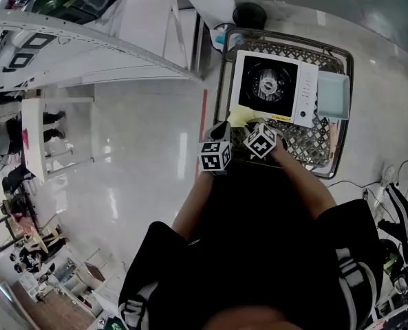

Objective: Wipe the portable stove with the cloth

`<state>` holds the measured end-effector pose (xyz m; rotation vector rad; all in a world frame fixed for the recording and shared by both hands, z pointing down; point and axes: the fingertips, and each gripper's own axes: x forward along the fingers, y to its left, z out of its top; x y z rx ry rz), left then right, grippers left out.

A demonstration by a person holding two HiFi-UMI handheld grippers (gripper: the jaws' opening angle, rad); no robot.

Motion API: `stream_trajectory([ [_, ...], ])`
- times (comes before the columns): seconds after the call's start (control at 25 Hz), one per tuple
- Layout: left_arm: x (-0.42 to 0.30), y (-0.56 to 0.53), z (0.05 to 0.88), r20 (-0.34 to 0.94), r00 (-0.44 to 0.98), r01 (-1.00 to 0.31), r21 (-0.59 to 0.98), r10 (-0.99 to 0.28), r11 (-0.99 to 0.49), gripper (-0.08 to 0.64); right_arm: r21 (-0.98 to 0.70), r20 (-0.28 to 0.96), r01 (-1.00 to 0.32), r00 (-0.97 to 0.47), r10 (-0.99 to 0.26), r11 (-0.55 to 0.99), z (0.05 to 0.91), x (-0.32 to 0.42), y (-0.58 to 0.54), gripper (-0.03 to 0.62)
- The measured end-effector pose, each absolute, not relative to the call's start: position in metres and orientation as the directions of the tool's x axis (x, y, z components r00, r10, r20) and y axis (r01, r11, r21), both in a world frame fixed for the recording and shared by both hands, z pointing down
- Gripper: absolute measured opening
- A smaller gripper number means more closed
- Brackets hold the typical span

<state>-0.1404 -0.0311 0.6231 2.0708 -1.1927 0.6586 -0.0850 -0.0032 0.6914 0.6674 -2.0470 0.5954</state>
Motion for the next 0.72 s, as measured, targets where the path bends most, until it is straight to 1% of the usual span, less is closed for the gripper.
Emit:
stream_trajectory([
  [0.12,-0.128,-0.023,0.617,0.691,0.453,-0.886,0.280,-0.564,-0.369,0.021,-0.162,0.826,-0.640,-0.505,-0.251,0.751,0.678,-0.077,0.003,0.021],
  [0.4,-0.097,-0.003,0.601,0.670,0.418,-0.907,0.264,-0.614,-0.328,0.021,-0.183,0.726,-0.617,-0.609,-0.318,0.765,0.638,-0.055,0.011,0.021],
  [0.6,-0.092,0.015,0.590,0.648,0.359,-0.933,0.266,-0.671,-0.242,0.021,-0.202,0.637,-0.603,-0.679,-0.364,0.772,0.606,-0.046,0.014,0.021],
  [0.72,-0.091,0.027,0.582,0.637,0.336,-0.941,0.256,-0.694,-0.221,0.021,-0.193,0.609,-0.617,-0.685,-0.401,0.763,0.596,-0.036,0.018,0.021],
])
